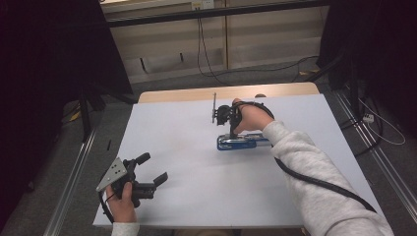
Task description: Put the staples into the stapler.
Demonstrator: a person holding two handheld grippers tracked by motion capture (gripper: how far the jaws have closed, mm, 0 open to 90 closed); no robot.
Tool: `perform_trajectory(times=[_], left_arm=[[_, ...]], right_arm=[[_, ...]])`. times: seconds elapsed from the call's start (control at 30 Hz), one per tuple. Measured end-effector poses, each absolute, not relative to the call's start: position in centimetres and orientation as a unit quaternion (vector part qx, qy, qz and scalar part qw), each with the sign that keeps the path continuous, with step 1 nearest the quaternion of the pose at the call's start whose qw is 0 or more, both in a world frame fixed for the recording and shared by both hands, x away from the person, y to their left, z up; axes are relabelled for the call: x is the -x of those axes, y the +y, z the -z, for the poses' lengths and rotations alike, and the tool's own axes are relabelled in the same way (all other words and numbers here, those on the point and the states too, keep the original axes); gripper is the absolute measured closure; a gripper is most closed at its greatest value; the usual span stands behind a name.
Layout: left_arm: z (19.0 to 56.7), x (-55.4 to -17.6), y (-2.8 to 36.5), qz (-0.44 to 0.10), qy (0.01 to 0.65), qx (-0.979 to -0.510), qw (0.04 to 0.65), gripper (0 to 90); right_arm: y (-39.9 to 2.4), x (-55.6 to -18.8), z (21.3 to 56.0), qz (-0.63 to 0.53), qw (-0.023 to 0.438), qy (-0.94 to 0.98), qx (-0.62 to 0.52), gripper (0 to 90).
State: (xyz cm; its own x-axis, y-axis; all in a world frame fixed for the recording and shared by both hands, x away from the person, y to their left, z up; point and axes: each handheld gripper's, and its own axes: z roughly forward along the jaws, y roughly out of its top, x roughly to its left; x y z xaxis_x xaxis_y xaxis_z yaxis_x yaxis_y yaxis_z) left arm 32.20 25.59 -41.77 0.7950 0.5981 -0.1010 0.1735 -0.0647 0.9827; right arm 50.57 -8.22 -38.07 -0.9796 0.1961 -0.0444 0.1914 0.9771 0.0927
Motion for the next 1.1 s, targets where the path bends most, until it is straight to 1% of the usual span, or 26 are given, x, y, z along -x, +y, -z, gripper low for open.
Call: perform_trajectory(times=[0.03,0.1,0.47,0.6,1.1], left_arm=[[41.77,-32.19,25.57,-0.175,0.273,-0.709,0.627,1.7],[41.78,-32.21,25.57,-0.175,0.273,-0.709,0.626,1.7],[41.81,-32.24,25.55,-0.172,0.274,-0.709,0.626,1.7],[41.83,-32.22,25.48,-0.173,0.276,-0.709,0.625,1.7],[41.88,-32.31,25.41,-0.173,0.274,-0.711,0.624,1.7]], right_arm=[[-8.15,-50.57,38.13,-0.042,0.023,0.995,-0.093,78.5],[-8.05,-50.63,38.2,-0.043,0.027,0.995,-0.09,78.5],[-7.66,-50.84,38.45,-0.048,0.019,0.996,-0.07,78.5],[-7.6,-50.89,38.53,-0.049,0.023,0.996,-0.066,78.5],[-8.15,-51.17,39.02,-0.06,0.015,0.995,-0.077,78.5]])
